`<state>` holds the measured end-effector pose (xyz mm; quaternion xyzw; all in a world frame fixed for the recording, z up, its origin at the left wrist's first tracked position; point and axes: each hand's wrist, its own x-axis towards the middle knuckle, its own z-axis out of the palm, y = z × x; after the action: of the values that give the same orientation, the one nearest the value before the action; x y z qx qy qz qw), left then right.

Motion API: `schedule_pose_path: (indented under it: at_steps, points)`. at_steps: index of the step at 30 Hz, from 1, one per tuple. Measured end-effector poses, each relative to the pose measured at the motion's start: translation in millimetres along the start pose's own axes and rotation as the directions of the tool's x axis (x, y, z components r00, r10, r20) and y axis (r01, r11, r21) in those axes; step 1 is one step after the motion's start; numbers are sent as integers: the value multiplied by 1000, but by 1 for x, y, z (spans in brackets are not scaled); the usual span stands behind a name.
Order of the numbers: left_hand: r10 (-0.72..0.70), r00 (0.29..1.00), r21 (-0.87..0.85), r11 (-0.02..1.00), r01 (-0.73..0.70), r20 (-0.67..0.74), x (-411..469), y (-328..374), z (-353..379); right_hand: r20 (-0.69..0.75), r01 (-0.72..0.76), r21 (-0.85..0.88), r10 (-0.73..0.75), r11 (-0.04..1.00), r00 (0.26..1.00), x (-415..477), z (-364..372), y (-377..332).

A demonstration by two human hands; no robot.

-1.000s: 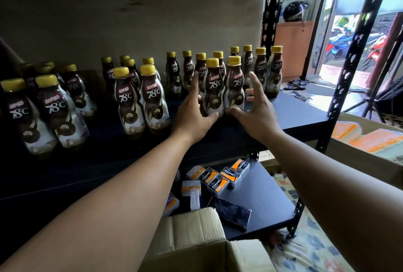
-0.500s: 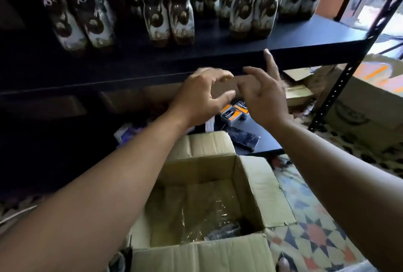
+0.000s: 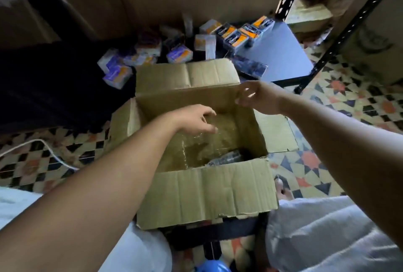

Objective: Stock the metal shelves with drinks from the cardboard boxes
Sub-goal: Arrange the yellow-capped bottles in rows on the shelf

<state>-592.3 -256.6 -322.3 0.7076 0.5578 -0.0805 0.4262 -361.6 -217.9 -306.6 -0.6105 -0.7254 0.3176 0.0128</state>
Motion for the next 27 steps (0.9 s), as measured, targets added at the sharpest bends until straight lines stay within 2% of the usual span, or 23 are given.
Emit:
schedule_pose_path:
  at_steps: [3, 5, 11, 14, 20, 27]
  points:
    - [-37, 998, -41, 998, 39, 42, 27, -17, 38, -203, -29, 197, 70, 980, 977, -7, 28, 24]
    - [-64, 996, -49, 997, 67, 60, 41, -28, 62, -264, -38, 357, 139, 933, 954, -7, 49, 39]
    - [-131, 977, -102, 983, 150, 167, 74, -53, 109, -288, -21, 576, 227, 817, 930, -1, 95, 63]
    - [-131, 970, -132, 978, 160, 203, 83, -60, 124, -285, 23, 691, 244, 722, 927, -2, 105, 66]
    - [-86, 975, -154, 981, 120, 206, 96, -70, 138, -303, 69, 760, 259, 647, 917, -1, 108, 69]
    - [-62, 998, -355, 933, 60, 4, 102, -81, 121, -318, 77, 765, 271, 639, 909, 2, 111, 71]
